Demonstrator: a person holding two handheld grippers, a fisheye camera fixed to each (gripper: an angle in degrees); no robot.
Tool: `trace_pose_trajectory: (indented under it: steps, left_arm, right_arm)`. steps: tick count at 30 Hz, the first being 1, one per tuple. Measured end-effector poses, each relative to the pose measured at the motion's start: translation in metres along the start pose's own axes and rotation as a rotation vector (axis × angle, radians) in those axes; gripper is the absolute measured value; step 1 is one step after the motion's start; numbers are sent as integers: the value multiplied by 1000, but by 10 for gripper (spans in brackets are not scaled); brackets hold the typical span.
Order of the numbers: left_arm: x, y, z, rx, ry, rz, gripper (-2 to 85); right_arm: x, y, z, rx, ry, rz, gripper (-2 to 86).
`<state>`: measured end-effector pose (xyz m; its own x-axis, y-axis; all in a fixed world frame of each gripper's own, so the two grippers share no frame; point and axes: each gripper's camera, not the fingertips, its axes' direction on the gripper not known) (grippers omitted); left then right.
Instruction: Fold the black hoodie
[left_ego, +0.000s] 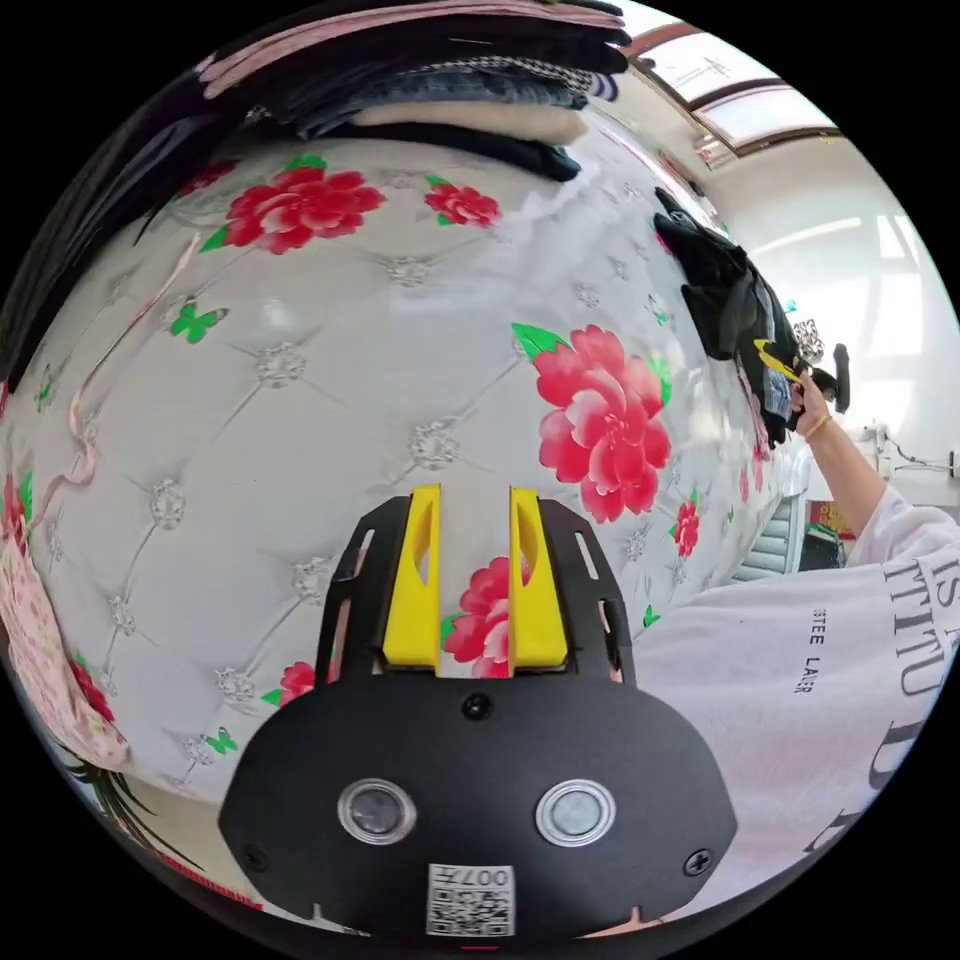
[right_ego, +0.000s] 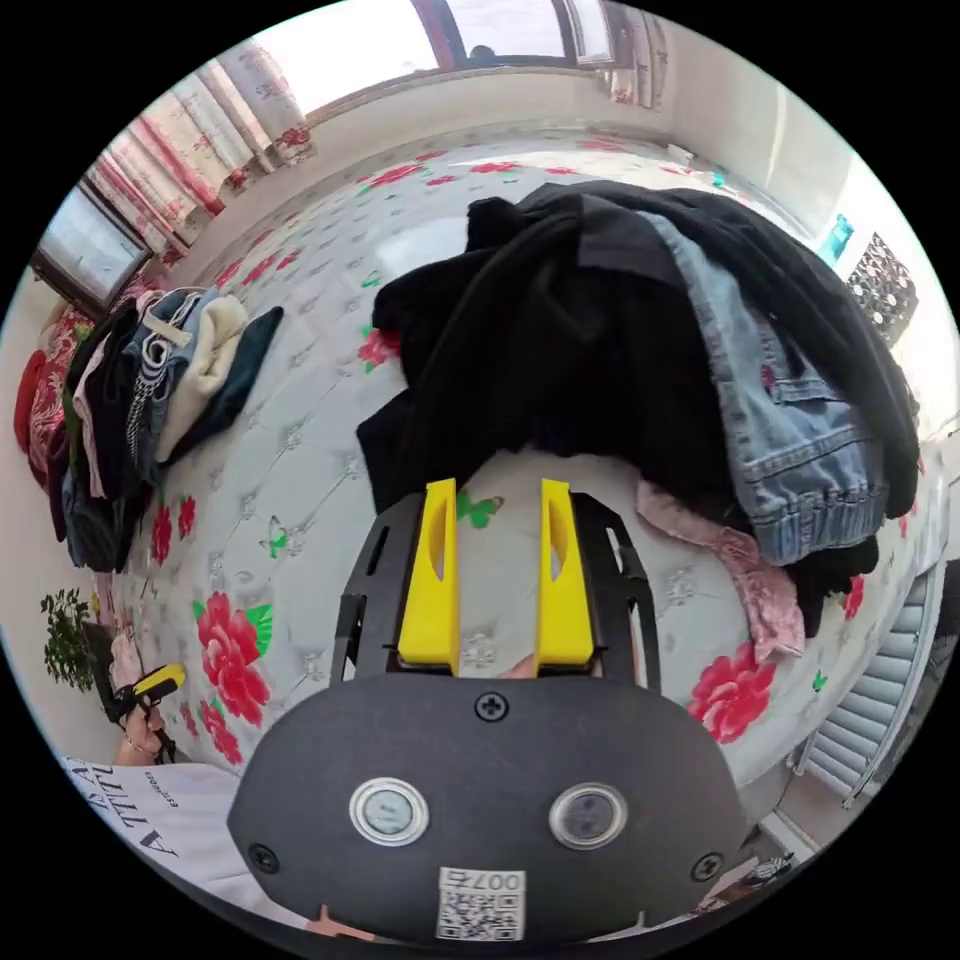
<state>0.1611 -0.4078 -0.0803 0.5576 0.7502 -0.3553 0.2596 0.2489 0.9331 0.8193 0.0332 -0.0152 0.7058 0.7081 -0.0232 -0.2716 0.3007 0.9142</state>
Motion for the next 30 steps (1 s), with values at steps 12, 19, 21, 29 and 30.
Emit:
trace_pose_trajectory:
  steps: [12,19,21,29,30]
  left_arm:
    - [79,-25,96,-44,-367,42,87]
    - [82,-25,100,-30,-352,-93,76]
    - [96,-19,96,39,-238,-81,70]
    - [205,1,30,241,51,282,93]
    - [212,6,22,258,67,312,95]
  right_arm:
    - [177,-117,-44,23,285,199,58]
    - [168,-80,-93,34,-61,58,7]
    - [173,-51,-132,128,-243,63,3]
    - [48,79,-205,88,-826,-188,-1]
    - [4,108,-210,46,-894,-278,-1]
